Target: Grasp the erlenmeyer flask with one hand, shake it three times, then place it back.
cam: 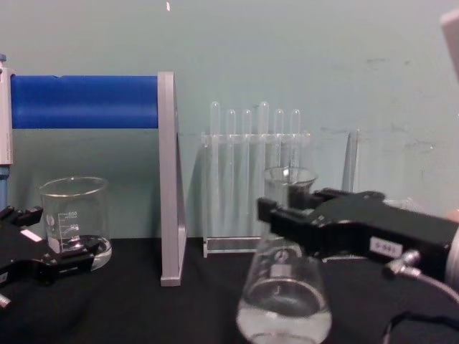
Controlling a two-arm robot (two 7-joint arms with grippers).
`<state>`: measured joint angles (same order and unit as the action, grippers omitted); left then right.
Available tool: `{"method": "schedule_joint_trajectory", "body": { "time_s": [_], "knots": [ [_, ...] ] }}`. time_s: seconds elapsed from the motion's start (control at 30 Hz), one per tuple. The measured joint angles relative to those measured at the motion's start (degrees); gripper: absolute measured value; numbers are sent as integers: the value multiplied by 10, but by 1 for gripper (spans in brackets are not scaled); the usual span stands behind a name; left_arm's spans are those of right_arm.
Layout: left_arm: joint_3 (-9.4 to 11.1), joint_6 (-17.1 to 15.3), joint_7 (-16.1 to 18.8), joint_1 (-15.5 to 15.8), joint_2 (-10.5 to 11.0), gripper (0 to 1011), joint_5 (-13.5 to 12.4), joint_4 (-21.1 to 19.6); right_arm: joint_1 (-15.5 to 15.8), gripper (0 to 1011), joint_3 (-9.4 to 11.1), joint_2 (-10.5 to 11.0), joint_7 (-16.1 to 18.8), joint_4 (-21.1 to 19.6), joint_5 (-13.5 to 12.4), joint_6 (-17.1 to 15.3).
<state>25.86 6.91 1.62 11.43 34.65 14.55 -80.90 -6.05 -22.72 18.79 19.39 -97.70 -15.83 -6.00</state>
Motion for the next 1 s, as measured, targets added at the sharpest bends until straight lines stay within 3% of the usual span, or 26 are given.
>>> {"method": "schedule_joint_trajectory", "body": {
  "time_s": [0.8,1.0],
  "knots": [
    [0,0,0,0,0,1001,0,0,-19,449,111,-17,-72,54,-6,4],
    [0,0,0,0,0,1001,0,0,-20,449,128,-21,-79,60,-5,4]
  ]
}}
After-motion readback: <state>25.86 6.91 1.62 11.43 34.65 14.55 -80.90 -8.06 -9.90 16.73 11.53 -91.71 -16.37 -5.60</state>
